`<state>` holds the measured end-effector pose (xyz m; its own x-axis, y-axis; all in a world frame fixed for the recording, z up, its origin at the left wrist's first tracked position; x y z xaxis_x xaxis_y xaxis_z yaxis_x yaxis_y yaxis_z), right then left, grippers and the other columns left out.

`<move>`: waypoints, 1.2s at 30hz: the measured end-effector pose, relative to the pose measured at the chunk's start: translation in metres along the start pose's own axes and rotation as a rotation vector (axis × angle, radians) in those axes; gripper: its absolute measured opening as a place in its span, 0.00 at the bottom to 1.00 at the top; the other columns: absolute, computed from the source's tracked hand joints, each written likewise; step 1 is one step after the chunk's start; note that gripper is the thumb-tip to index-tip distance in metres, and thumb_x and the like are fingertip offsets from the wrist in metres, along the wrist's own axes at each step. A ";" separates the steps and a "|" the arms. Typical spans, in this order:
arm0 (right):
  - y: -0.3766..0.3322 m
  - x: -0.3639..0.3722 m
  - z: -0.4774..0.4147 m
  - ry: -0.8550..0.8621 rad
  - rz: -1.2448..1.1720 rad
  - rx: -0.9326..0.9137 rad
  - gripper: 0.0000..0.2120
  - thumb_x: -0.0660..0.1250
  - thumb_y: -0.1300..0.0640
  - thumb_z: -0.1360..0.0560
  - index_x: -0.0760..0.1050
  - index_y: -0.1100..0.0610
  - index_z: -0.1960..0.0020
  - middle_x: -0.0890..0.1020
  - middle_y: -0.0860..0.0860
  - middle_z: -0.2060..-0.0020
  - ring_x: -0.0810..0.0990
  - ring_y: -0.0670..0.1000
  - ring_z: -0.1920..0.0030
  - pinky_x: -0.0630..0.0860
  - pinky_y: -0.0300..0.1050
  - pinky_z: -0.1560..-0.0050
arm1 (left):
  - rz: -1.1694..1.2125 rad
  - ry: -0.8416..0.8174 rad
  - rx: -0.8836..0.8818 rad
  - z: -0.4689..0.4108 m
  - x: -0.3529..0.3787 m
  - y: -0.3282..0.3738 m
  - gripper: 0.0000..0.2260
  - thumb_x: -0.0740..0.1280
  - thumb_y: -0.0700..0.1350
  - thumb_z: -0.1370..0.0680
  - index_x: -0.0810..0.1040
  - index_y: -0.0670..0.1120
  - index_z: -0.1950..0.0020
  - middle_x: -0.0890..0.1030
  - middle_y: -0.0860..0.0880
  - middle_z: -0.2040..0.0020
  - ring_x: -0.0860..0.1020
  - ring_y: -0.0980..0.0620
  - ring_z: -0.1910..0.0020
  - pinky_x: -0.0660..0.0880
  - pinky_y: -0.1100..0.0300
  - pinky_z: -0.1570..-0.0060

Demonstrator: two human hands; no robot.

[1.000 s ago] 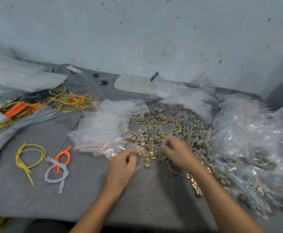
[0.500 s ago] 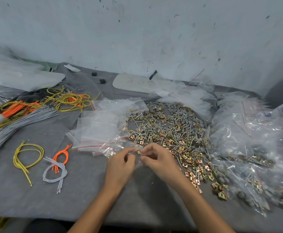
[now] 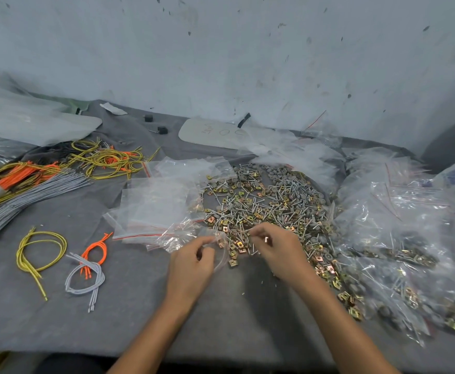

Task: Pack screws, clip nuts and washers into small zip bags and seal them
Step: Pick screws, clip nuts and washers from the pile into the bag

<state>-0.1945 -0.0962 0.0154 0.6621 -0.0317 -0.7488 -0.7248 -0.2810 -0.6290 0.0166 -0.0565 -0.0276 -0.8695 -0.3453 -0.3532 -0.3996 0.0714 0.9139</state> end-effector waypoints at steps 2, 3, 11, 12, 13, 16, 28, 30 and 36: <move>0.017 -0.011 -0.006 -0.070 0.181 0.035 0.05 0.69 0.54 0.21 0.82 0.47 0.47 0.78 0.44 0.51 0.77 0.47 0.49 0.74 0.46 0.46 | -0.005 -0.001 -0.002 0.000 0.000 -0.001 0.16 0.61 0.49 0.28 0.85 0.56 0.47 0.83 0.54 0.65 0.82 0.55 0.62 0.80 0.54 0.56; 0.023 -0.011 -0.008 -0.128 0.247 0.048 0.05 0.68 0.52 0.21 0.82 0.47 0.46 0.77 0.46 0.50 0.76 0.49 0.47 0.73 0.47 0.44 | -0.007 0.000 -0.003 0.000 0.000 -0.001 0.16 0.61 0.50 0.28 0.85 0.56 0.47 0.83 0.55 0.65 0.81 0.56 0.63 0.80 0.54 0.57; 0.023 0.011 -0.004 -0.300 0.481 -0.071 0.12 0.68 0.45 0.22 0.79 0.46 0.40 0.74 0.47 0.48 0.73 0.53 0.40 0.69 0.47 0.38 | -0.018 -0.010 0.006 0.001 -0.001 0.002 0.16 0.61 0.49 0.28 0.85 0.55 0.46 0.83 0.54 0.65 0.81 0.56 0.64 0.79 0.54 0.58; 0.021 0.011 -0.004 -0.283 0.488 -0.091 0.10 0.67 0.45 0.21 0.79 0.47 0.42 0.74 0.47 0.49 0.73 0.53 0.41 0.69 0.47 0.39 | -0.021 -0.011 0.009 0.001 0.000 0.003 0.16 0.61 0.49 0.28 0.85 0.55 0.46 0.83 0.54 0.65 0.81 0.56 0.64 0.79 0.55 0.58; 0.019 0.012 -0.003 -0.273 0.494 -0.108 0.09 0.66 0.45 0.20 0.78 0.47 0.43 0.74 0.47 0.49 0.74 0.53 0.42 0.70 0.47 0.40 | -0.022 -0.012 0.012 0.001 0.000 0.003 0.16 0.61 0.49 0.28 0.85 0.55 0.46 0.83 0.54 0.65 0.80 0.56 0.63 0.79 0.56 0.58; 0.015 0.016 -0.002 -0.254 0.520 -0.140 0.09 0.63 0.46 0.18 0.77 0.49 0.44 0.75 0.48 0.47 0.73 0.54 0.42 0.70 0.48 0.40 | -0.022 -0.012 0.015 0.001 -0.001 0.004 0.16 0.61 0.49 0.28 0.86 0.54 0.46 0.82 0.54 0.66 0.80 0.56 0.64 0.78 0.57 0.59; 0.033 0.006 0.001 -0.133 0.131 -0.006 0.08 0.58 0.55 0.16 0.72 0.55 0.51 0.73 0.48 0.55 0.71 0.51 0.51 0.69 0.48 0.49 | -0.020 -0.015 0.003 0.002 -0.001 0.003 0.16 0.61 0.49 0.28 0.85 0.55 0.47 0.83 0.53 0.66 0.82 0.53 0.63 0.79 0.52 0.57; 0.035 0.002 0.000 -0.116 0.053 0.029 0.09 0.58 0.56 0.15 0.74 0.55 0.51 0.74 0.50 0.55 0.72 0.51 0.52 0.68 0.46 0.51 | -0.022 -0.019 0.003 0.002 0.000 0.003 0.16 0.61 0.49 0.28 0.85 0.56 0.47 0.83 0.52 0.66 0.81 0.52 0.63 0.80 0.51 0.57; 0.016 0.006 0.012 -0.210 -0.101 0.059 0.08 0.61 0.53 0.16 0.74 0.50 0.54 0.80 0.43 0.65 0.72 0.42 0.67 0.69 0.42 0.64 | -0.021 -0.017 0.005 0.001 -0.001 0.002 0.16 0.61 0.49 0.28 0.85 0.55 0.46 0.83 0.53 0.66 0.82 0.53 0.63 0.80 0.52 0.57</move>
<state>-0.2041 -0.0893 -0.0013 0.6820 0.1955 -0.7048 -0.6709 -0.2163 -0.7093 0.0158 -0.0552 -0.0255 -0.8657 -0.3304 -0.3761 -0.4195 0.0689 0.9051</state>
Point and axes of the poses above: each hand's wrist, its own z-axis away from the middle knuckle, its own x-axis out of the palm, y = z × x, the point moved 9 cm from there along -z, towards the middle knuckle
